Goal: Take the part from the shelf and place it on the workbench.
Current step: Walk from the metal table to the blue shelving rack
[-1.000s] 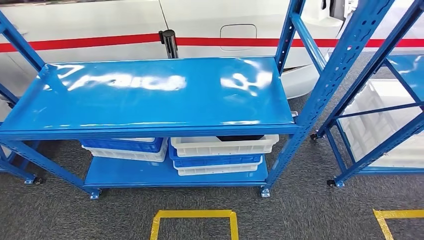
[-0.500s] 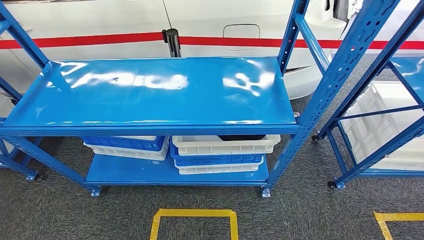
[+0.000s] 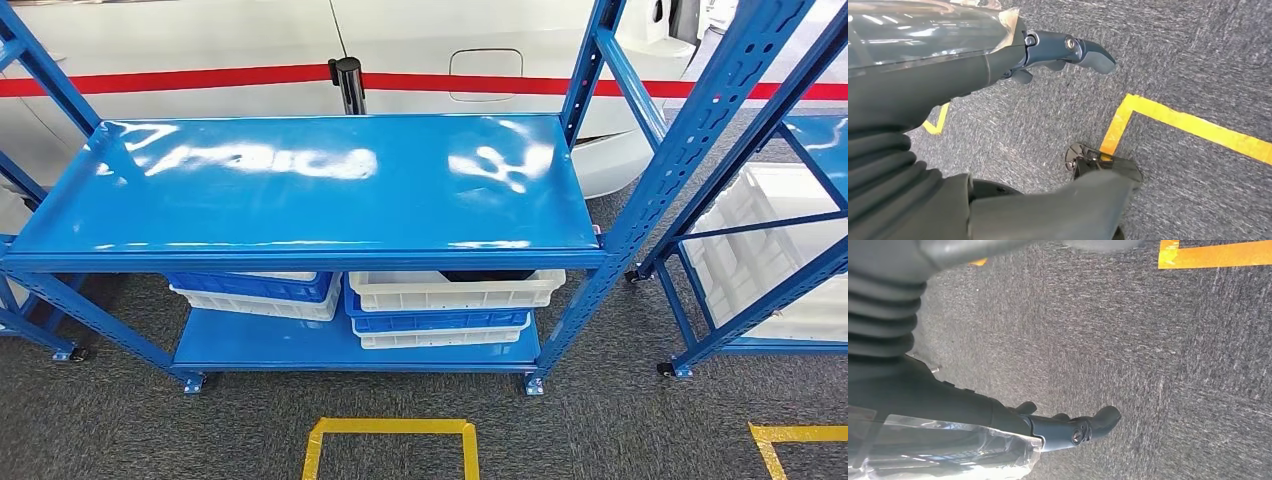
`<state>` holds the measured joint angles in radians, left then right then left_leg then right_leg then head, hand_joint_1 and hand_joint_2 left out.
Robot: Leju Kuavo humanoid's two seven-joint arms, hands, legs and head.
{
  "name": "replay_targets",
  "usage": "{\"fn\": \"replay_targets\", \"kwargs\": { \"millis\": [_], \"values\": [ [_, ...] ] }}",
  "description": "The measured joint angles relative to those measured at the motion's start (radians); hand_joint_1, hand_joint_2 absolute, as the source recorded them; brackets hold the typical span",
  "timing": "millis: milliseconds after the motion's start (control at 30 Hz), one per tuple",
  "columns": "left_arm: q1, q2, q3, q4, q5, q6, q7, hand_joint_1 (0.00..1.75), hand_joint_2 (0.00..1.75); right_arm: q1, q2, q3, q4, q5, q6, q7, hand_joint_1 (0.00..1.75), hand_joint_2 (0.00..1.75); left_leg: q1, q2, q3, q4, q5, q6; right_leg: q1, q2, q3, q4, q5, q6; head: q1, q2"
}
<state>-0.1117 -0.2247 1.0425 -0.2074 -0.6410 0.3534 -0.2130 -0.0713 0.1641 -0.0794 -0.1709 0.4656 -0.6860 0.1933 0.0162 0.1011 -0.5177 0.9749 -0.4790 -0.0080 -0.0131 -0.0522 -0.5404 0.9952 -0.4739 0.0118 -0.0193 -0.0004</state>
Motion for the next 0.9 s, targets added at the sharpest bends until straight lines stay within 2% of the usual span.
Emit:
{"fn": "replay_targets", "kwargs": {
  "millis": [467,500,600,633,900],
  "values": [
    [0.08,0.066,-0.298,-0.051,0.206,-0.109,0.068,0.0,1.75,0.065,-0.049,0.007,-0.056,-0.149,0.218,-0.057,0.0,1.75,0.001,0.0,-0.001,0.0,-0.001,0.001,0.0,0.0,0.0,0.0,0.0,0.0,0.0,0.0],
    [0.086,0.071,-0.322,-0.055,0.221,-0.118,0.073,0.0,1.75,0.07,-0.053,0.009,-0.061,-0.16,0.234,-0.062,0.0,1.31,0.001,0.0,-0.001,0.0,-0.001,0.001,0.0,0.0,0.0,0.0,0.0,0.0,0.0,0.0],
    [0.104,0.087,-0.397,-0.069,0.267,-0.143,0.088,0.0,0.44,0.086,-0.065,0.013,-0.077,-0.193,0.283,-0.075,0.0,0.0,0.001,0.0,-0.001,0.0,-0.001,0.001,0.0,0.0,0.0,0.0,0.0,0.0,0.0,0.0],
    [0.11,0.093,-0.423,-0.074,0.283,-0.152,0.093,0.0,0.0,0.092,-0.069,0.014,-0.082,-0.205,0.301,-0.08,0.0,0.0,0.001,0.0,-0.001,0.0,-0.001,0.001,0.0,0.0,0.0,0.0,0.0,0.0,0.0,0.0],
    [0.159,0.134,-0.63,-0.11,0.409,-0.222,0.134,0.0,0.0,0.134,-0.099,0.031,-0.124,-0.297,0.436,-0.118,0.0,0.0,0.001,0.0,-0.001,0.0,-0.001,0.001,0.0,0.0,0.0,0.0,0.0,0.0,0.0,0.0]
  ]
}}
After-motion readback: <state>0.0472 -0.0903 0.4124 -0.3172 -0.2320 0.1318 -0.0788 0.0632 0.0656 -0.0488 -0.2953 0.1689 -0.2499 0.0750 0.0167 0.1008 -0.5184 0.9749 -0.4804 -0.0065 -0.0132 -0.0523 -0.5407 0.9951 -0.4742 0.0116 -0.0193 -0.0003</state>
